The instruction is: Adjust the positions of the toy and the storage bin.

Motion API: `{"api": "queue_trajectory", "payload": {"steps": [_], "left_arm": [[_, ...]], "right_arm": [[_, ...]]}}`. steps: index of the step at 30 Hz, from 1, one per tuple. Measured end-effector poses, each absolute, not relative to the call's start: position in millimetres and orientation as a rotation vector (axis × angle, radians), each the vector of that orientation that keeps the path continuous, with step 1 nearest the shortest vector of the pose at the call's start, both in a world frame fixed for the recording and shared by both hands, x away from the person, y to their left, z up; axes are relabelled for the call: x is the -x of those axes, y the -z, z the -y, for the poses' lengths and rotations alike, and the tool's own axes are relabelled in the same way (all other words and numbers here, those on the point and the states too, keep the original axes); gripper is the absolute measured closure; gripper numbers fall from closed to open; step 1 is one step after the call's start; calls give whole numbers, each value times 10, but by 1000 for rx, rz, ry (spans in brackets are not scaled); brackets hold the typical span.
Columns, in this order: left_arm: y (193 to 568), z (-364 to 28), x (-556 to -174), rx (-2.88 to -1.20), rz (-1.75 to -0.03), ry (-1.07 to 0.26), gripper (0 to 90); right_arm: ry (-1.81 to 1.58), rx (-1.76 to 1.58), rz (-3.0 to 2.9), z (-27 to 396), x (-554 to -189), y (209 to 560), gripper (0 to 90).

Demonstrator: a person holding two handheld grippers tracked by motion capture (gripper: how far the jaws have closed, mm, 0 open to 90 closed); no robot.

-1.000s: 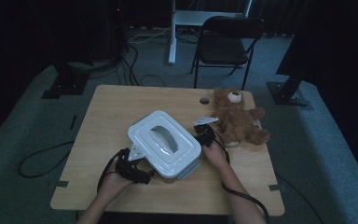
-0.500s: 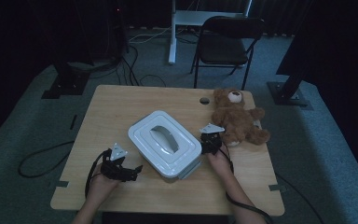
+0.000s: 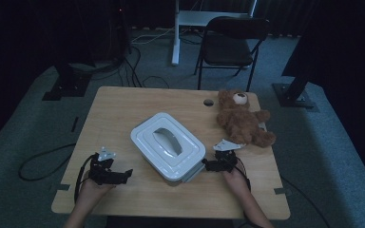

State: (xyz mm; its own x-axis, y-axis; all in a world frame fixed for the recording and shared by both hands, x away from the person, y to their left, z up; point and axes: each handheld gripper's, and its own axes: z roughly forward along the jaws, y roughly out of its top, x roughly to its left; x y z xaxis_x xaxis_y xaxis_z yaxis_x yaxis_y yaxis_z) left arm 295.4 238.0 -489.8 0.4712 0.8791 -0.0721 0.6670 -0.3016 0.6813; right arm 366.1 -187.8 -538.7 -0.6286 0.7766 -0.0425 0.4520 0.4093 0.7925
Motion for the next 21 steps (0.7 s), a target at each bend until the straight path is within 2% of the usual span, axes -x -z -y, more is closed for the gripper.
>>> {"api": "queue_trajectory", "payload": {"steps": [10,21], "left_arm": [[4665,-2285,-2898,-2032,-1255,-442,13],[4264,-1948,-2887,-2019,-1078,-458,13]], "right_arm": [[-1089,-1111,-2222,2216,-3387,5397,143],[-998,-1242,-2115,2682,-3069,5418,140]]}}
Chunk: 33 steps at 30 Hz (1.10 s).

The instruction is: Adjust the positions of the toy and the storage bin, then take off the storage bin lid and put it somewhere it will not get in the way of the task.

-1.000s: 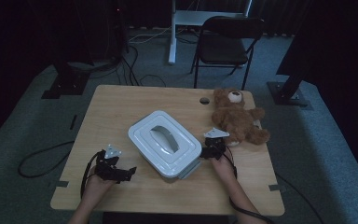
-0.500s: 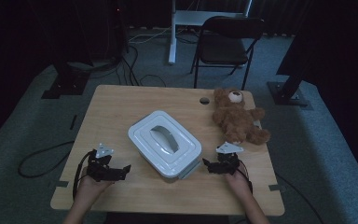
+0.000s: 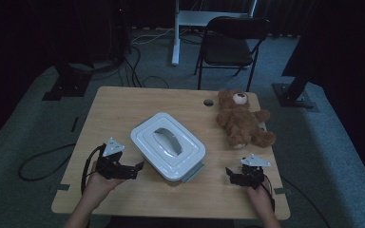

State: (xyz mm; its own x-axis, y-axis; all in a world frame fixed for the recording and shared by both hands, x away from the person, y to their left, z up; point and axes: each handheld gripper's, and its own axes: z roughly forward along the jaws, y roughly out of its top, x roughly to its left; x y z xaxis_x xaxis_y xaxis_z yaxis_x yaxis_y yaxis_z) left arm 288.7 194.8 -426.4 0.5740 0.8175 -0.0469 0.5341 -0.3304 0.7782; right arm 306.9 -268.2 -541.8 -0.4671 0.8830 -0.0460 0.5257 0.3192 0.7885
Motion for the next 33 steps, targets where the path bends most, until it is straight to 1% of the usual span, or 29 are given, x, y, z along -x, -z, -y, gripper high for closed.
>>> {"api": "queue_trajectory", "payload": {"steps": [7,18,22,33], "left_arm": [[4173,-1754,-2957,-2039,-1031,-438,13],[4127,-1448,-3054,-2077,-948,-410,13],[4130,-1390,-3099,-2081,-955,-423,13],[4130,-1231,-3260,-2095,-938,-376,13]], "right_arm": [[-980,-1316,-2069,2863,-2984,5448,140],[-959,-1354,-2069,2877,-3019,5489,141],[-946,-1357,-2076,2871,-3029,5493,141],[-924,-1396,-2119,2872,-3074,5510,141]]}}
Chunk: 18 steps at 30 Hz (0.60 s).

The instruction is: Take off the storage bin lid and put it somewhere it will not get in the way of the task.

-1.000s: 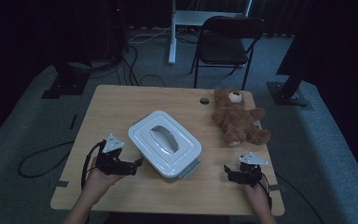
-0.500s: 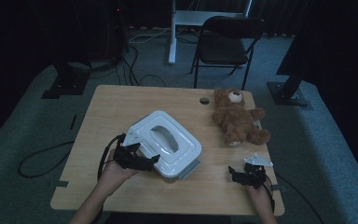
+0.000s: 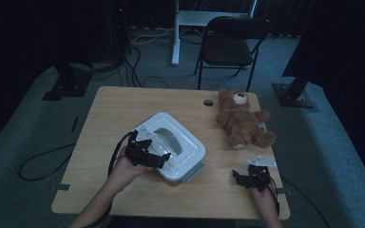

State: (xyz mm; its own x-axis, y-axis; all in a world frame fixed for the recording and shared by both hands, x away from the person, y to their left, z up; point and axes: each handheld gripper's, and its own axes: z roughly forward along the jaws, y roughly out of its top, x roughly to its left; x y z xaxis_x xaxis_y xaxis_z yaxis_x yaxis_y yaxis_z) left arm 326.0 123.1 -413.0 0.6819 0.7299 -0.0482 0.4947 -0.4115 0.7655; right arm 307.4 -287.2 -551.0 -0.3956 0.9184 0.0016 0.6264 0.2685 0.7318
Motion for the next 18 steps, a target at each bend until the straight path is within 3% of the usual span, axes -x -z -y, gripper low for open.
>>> {"api": "queue_trajectory", "payload": {"steps": [18], "left_arm": [[4189,-913,-3516,-2118,-960,-333,13]], "right_arm": [[-926,-1403,-2124,2881,-3068,5512,133]]}}
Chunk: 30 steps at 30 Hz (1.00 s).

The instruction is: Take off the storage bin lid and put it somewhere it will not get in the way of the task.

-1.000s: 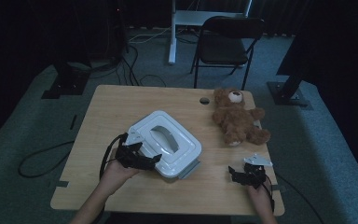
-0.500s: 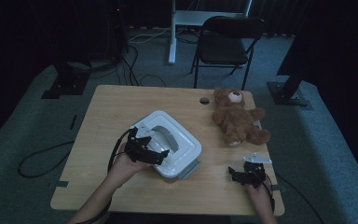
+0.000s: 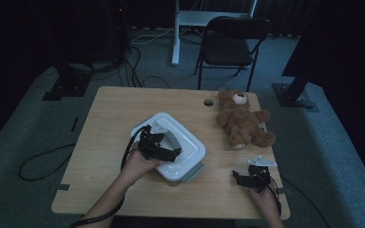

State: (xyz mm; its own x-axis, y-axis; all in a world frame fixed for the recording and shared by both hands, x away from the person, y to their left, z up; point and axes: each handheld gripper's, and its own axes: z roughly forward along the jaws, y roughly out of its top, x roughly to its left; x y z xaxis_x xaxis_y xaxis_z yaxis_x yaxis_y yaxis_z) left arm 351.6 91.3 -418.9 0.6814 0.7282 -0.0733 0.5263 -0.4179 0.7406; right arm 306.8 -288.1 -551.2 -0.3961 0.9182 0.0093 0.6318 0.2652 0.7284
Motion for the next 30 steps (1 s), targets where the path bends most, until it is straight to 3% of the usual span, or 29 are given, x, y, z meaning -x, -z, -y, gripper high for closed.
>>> {"api": "queue_trajectory", "payload": {"steps": [11,16,17,19,23,24,27,30], "left_arm": [[4170,-789,-3550,-2121,-1013,-336,56],[4191,-745,-3511,-2111,-1016,-403,82],[4190,-747,-3501,-2097,-1004,-389,142],[4197,-732,-3486,-2096,-993,-394,165],[4208,-701,-3426,-2079,-954,-405,307],[4206,-703,-3415,-2080,-943,-400,390],[4213,-708,-3398,-2081,-928,-406,447],[4227,-769,-3397,-2029,-936,-334,517]], "right_arm": [[-924,-1407,-2121,2883,-3063,5512,134],[-924,-1407,-2121,2883,-3063,5512,134],[-924,-1407,-2121,2883,-3063,5512,134],[-924,-1407,-2121,2883,-3064,5512,134],[-925,-1407,-2120,2883,-3064,5513,134],[-925,-1407,-2120,2883,-3064,5512,134],[-925,-1407,-2121,2883,-3063,5512,134],[-925,-1407,-2121,2883,-3063,5512,134]]}}
